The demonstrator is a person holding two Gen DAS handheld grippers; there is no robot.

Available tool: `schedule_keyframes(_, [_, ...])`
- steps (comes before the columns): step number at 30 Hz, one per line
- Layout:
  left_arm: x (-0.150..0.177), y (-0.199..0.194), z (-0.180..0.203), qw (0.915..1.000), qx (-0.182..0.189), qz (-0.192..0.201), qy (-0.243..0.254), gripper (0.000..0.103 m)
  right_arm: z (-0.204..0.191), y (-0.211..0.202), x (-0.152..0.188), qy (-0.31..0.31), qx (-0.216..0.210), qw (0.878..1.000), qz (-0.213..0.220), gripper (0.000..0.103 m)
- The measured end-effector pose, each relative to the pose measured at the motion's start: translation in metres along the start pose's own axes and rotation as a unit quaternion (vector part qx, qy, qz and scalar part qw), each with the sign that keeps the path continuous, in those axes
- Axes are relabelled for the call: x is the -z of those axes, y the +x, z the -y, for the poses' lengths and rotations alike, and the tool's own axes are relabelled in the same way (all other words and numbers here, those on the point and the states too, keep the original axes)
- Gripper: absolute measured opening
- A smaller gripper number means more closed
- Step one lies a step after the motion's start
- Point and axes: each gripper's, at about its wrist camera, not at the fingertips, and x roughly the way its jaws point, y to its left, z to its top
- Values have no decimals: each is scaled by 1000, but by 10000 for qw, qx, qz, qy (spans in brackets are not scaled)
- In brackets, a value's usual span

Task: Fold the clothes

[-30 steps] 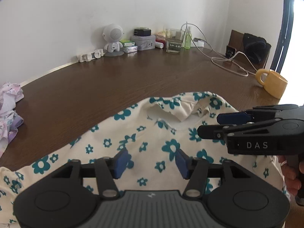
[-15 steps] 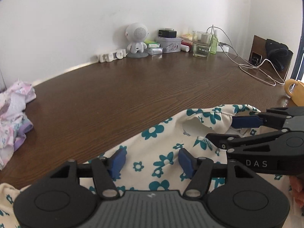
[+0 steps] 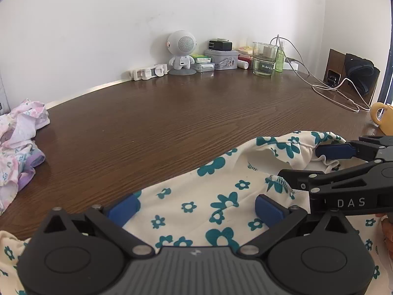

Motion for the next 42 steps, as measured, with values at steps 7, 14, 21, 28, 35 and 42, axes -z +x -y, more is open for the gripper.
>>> schedule_keyframes(7, [3,-3,-1,10000,12,31,-29,103,2,4,-1,74,135,9998,-105,102])
schedule_keyframes(14, [3,-4,-2,10000,38,44,-40,103,2,5,0,70,146,9998,-125,102])
schedule_keyframes(21, [4,-5,-3,10000,38,50,-43,103,2,5,0,70,142,9998,-128,102])
schedule_keyframes(28, [4,-5,-3,10000,39,50,-42,103,1,5,0,69,144,9998,-128,102])
schedule_keyframes(35, [4,-5,-3,10000,39,50,-42,103,1,5,0,69,144,9998,-128,102])
schedule_keyframes(42, [4,-6,-3,10000,39,50,-42,103,1,5,0,69,144,9998,-128,102])
